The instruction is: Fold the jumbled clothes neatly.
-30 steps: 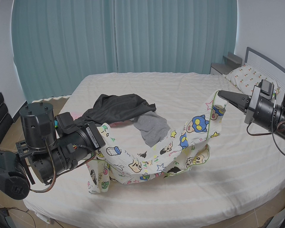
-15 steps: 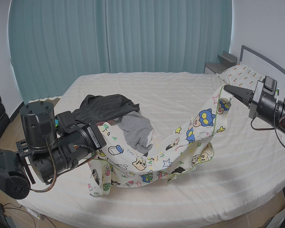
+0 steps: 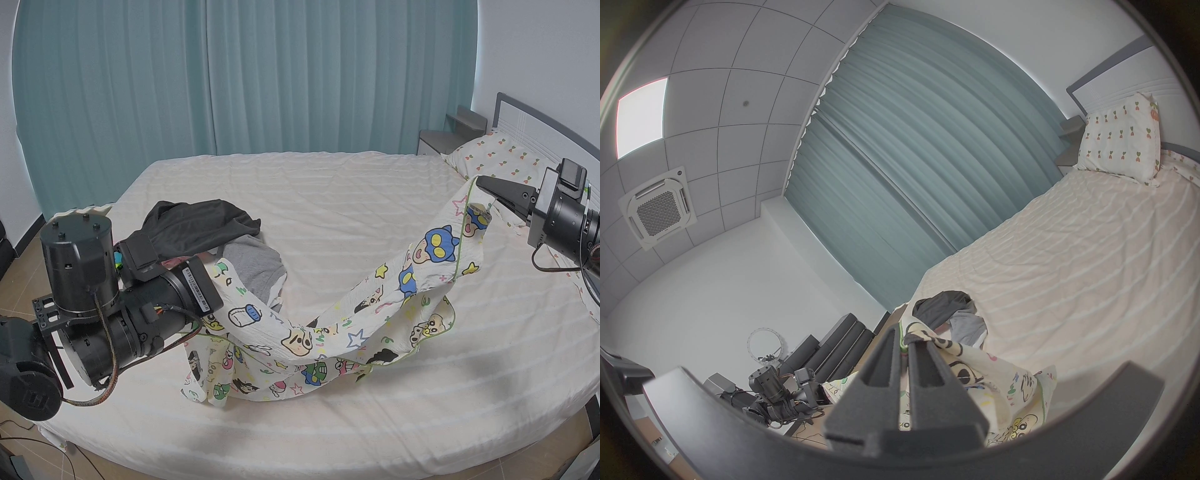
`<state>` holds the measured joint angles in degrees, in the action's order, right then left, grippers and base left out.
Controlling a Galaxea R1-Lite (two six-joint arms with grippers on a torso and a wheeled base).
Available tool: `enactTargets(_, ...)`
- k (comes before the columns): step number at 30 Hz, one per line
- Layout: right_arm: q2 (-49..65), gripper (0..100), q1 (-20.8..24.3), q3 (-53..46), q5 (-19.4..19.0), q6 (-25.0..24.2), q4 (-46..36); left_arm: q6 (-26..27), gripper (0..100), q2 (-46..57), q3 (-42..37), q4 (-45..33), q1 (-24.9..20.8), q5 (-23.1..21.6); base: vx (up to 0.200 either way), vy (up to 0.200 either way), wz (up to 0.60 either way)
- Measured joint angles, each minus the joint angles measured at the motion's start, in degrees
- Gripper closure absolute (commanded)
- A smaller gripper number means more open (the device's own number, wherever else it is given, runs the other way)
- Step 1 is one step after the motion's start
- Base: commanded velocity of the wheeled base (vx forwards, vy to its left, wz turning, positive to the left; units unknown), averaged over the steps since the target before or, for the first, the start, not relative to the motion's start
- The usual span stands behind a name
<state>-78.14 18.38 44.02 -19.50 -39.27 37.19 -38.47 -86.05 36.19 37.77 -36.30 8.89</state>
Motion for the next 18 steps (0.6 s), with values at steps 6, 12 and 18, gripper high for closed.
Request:
enactTargets(6, -0.1, 100, 0.2, 0.0, -0.4, 0.0, 0.1, 0.0, 100, 0.0, 0.3, 0.0, 0.0, 0.0, 0.0, -0.2, 0.0)
enactTargets(12, -0.2, 100, 0.3, 0.0, -1.7, 0.0, 0.1, 0.1, 100, 0.0, 0.2, 0.0, 0.0, 0.1, 0.0, -0.2, 0.0)
enactTargets(18, -0.2, 100, 0.4, 0.5, -1.8, 0.0, 0.2, 0.1, 100, 0.0, 0.1, 0.0, 0.0, 0.5, 0.0, -0.2, 0.0)
